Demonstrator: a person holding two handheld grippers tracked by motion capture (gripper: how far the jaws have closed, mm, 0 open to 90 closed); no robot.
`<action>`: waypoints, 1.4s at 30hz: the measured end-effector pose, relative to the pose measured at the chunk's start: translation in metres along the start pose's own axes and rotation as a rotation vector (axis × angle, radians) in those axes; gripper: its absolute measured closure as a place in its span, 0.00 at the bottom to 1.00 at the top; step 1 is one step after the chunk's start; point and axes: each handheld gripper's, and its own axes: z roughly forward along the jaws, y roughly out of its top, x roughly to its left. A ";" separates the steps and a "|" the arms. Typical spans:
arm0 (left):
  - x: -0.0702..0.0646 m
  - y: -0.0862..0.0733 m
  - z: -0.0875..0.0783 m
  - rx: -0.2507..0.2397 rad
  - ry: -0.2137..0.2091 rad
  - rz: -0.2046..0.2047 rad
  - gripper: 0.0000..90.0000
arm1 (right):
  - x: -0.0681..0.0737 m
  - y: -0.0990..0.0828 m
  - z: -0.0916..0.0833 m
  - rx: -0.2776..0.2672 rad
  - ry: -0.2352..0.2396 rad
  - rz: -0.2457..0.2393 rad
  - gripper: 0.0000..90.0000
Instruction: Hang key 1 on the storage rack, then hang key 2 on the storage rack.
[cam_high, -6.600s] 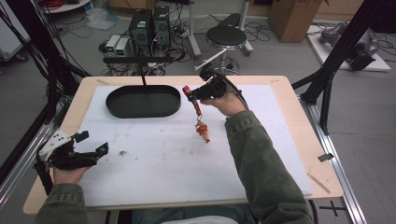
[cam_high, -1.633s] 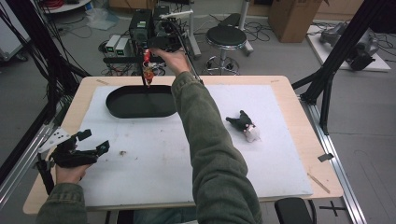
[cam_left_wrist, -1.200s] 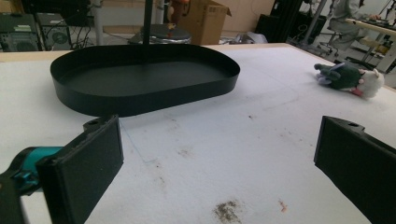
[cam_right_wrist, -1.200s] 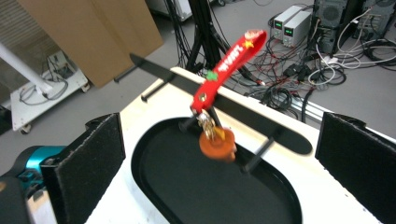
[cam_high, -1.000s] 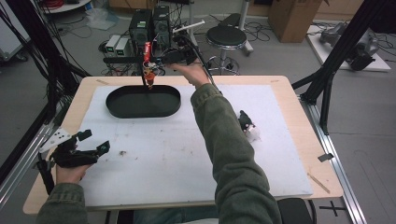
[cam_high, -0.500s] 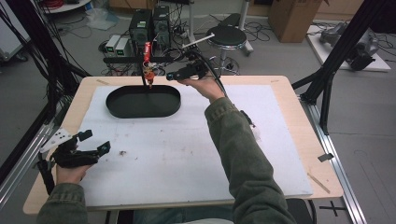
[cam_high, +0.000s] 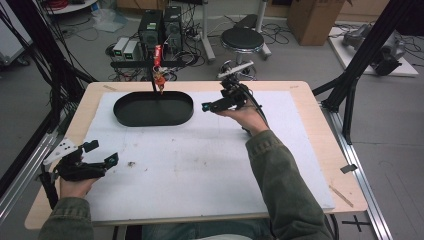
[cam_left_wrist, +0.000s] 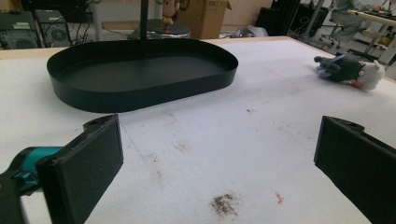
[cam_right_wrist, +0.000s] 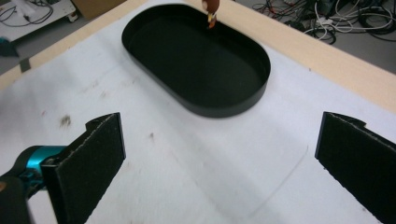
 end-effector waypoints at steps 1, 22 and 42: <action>0.000 0.000 0.000 0.001 0.000 0.001 0.02 | 0.000 -0.006 -0.004 0.003 -0.001 0.003 0.01; 0.002 -0.001 0.003 0.013 0.002 0.004 0.02 | -0.051 -0.094 -0.062 0.003 -0.094 0.101 0.01; 0.001 -0.001 0.001 0.028 0.005 0.013 0.02 | -0.065 -0.105 -0.062 0.054 -0.119 0.092 0.01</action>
